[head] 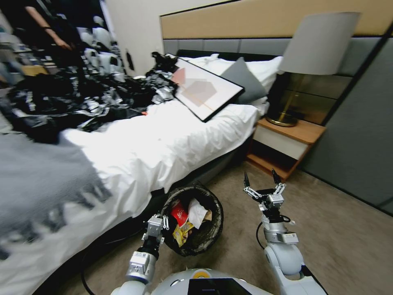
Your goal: Pick up the trash bin, then pick up the garbage from the floor and place it into the trash bin.
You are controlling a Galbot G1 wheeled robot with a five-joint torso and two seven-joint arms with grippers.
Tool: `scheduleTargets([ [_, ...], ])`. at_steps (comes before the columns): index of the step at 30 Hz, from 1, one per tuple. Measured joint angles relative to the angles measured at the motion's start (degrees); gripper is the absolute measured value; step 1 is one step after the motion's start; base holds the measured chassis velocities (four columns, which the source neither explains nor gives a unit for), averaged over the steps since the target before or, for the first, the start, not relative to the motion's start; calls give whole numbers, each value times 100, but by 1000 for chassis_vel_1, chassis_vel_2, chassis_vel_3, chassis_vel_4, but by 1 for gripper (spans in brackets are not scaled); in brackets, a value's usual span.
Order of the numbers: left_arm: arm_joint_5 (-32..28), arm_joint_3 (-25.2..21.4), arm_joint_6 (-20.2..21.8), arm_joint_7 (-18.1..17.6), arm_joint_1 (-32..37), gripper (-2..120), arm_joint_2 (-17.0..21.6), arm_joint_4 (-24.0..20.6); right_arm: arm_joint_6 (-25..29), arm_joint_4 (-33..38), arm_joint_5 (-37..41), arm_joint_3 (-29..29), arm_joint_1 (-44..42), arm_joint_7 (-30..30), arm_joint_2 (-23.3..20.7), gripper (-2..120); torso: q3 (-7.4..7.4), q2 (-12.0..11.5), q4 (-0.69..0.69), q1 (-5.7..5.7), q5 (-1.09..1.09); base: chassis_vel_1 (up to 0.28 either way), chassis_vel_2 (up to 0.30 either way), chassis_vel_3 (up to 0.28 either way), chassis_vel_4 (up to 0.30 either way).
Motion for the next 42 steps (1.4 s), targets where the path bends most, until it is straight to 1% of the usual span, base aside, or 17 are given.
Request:
scheduleTargets([
  [8, 31, 53, 2, 6, 16, 1, 4, 9, -9, 90, -16, 4, -65, -33, -30, 100, 0, 0, -2, 0, 1, 122, 113, 135, 127],
  [17, 82, 73, 2, 17, 35, 1, 14, 9, 13, 215, -69, -25, -167, -64, -11, 100, 0, 0, 0, 0, 0, 133, 133, 123, 126],
  [29, 143, 105, -4, 25, 69, 1, 30, 8, 1, 252, -90, -52, -60, -122, -77, 100, 0, 0, -1, 0, 0, 123, 121, 139, 114],
  [42, 155, 87, -6, 49, 61, 1, 8, 16, -1, 264, -158, -149, -45, -154, -41, 100, 0, 0, -1, 0, 1, 130, 125, 116, 129],
])
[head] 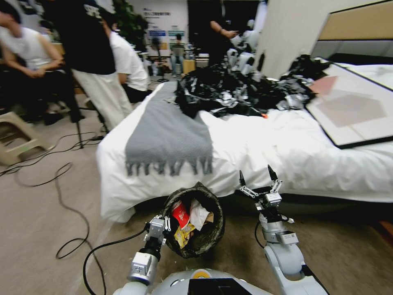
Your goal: Pick up the trash bin, then pick up the garbage from the floor and place it into the trash bin.
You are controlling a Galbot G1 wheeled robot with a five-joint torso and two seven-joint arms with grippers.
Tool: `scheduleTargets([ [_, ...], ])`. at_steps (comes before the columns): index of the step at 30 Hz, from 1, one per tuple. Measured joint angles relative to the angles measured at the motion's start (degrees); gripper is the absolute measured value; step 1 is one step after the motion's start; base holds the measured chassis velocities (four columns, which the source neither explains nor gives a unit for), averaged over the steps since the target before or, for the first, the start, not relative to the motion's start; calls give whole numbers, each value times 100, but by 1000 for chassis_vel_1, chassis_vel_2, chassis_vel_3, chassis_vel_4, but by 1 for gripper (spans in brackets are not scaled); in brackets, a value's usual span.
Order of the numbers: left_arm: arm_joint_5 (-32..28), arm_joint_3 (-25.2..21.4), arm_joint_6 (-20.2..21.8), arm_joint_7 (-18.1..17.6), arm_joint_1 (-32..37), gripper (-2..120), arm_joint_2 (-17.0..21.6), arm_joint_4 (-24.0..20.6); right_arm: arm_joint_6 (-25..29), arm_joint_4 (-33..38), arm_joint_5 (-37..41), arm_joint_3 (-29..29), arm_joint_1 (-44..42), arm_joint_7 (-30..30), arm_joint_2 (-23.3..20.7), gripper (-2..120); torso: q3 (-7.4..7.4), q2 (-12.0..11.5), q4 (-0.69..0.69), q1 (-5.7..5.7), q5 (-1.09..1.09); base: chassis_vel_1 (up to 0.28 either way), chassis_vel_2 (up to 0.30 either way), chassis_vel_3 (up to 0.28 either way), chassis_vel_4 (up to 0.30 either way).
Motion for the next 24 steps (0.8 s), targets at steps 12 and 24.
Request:
scheduleTargets([
  [12, -9, -8, 14, 12, -12, 1, -3, -5, -5, -20, 5, 12, 41, -18, 1, 100, 0, 0, 1, 0, 0, 126, 127, 126, 122],
  [24, -19, -8, 25, 15, -25, 1, 1, -5, -23, -67, 8, 6, 71, -27, -8, 100, 0, 0, 0, 0, -1, 125, 120, 120, 124],
])
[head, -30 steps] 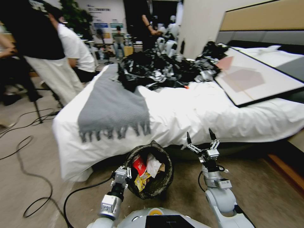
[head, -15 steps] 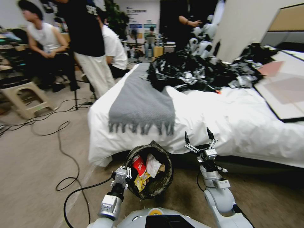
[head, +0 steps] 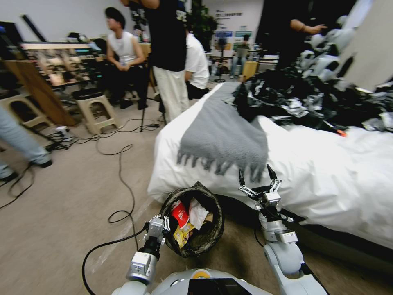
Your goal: Pick up the trash bin, then pick up the garbage from the floor and place it into the trash bin.
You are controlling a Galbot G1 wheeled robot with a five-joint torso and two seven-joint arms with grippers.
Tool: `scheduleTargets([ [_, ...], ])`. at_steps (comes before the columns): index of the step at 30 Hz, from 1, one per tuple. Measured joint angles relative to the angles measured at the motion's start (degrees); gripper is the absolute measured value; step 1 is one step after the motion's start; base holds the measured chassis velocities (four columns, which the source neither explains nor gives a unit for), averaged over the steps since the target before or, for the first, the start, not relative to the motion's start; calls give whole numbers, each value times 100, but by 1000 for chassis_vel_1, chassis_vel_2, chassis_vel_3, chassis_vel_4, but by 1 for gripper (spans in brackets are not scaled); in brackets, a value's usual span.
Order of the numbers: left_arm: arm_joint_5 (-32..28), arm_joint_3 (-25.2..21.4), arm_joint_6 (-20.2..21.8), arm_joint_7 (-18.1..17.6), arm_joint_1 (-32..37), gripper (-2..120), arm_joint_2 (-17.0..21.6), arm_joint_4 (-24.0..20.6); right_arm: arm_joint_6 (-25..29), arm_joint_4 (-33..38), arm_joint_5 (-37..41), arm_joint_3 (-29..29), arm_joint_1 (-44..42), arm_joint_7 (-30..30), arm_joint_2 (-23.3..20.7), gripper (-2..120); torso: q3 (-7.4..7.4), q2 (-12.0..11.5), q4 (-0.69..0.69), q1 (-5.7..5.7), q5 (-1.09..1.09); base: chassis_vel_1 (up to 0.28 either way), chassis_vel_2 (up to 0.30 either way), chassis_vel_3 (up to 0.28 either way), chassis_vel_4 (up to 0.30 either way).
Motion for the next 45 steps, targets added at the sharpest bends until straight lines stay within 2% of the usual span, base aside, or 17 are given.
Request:
scheduleTargets([
  [45, -35, -26, 15, 6, -43, 1, -25, -32, 78, -82, -89, -55, -10, -52, 72, 100, 0, 0, 1, -1, 0, 123, 124, 124, 128],
])
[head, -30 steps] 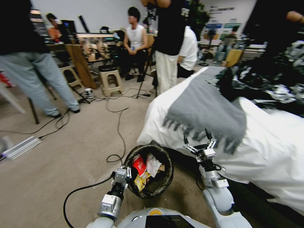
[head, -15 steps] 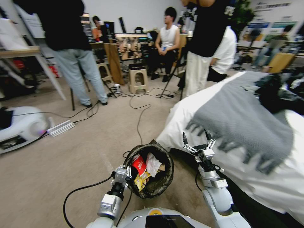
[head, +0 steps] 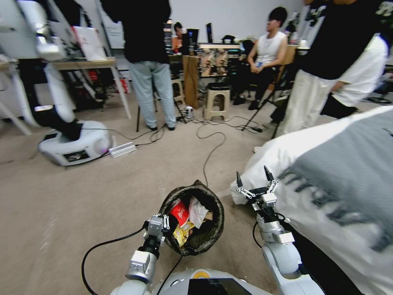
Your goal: Pick up the trash bin, then pick up the garbage from the floor and place it into the trash bin.
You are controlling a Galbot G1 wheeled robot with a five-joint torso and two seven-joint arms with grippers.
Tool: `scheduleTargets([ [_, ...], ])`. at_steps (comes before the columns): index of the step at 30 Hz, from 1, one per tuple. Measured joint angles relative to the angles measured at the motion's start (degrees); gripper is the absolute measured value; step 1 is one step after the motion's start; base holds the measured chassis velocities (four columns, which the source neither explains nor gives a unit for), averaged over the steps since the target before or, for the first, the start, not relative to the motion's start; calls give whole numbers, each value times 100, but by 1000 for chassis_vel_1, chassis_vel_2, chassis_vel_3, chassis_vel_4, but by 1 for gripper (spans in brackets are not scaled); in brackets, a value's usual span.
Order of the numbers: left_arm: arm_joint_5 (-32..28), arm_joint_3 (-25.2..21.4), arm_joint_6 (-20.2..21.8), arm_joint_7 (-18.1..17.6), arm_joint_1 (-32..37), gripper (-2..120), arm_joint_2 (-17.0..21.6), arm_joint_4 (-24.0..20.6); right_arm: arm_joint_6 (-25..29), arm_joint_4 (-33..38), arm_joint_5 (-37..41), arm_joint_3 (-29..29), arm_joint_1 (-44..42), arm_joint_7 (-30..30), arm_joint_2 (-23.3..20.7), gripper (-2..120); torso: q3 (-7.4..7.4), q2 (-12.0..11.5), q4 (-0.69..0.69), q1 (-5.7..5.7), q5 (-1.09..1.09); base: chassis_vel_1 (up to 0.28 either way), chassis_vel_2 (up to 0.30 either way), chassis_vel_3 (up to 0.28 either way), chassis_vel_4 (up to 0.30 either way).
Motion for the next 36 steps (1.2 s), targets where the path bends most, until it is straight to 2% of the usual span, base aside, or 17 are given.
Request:
scheduleTargets([
  [22, -36, 102, -118, -60, -74, 1, 18, 155, -14, 37, -86, -117, -34, -56, 48, 100, 0, 0, 2, 0, 0, 115, 123, 120, 126],
  [27, -46, 90, -120, -64, -88, 1, 31, 150, -21, 45, -87, -113, -34, -57, 38, 100, 0, 0, -4, 0, 0, 16, 29, 10, 14],
  [36, -176, -46, -28, -187, -123, 1, -3, 115, 95, -40, -182, -113, -81, -62, 99, 100, 0, 0, -1, 0, 0, 0, 0, 0, 0],
])
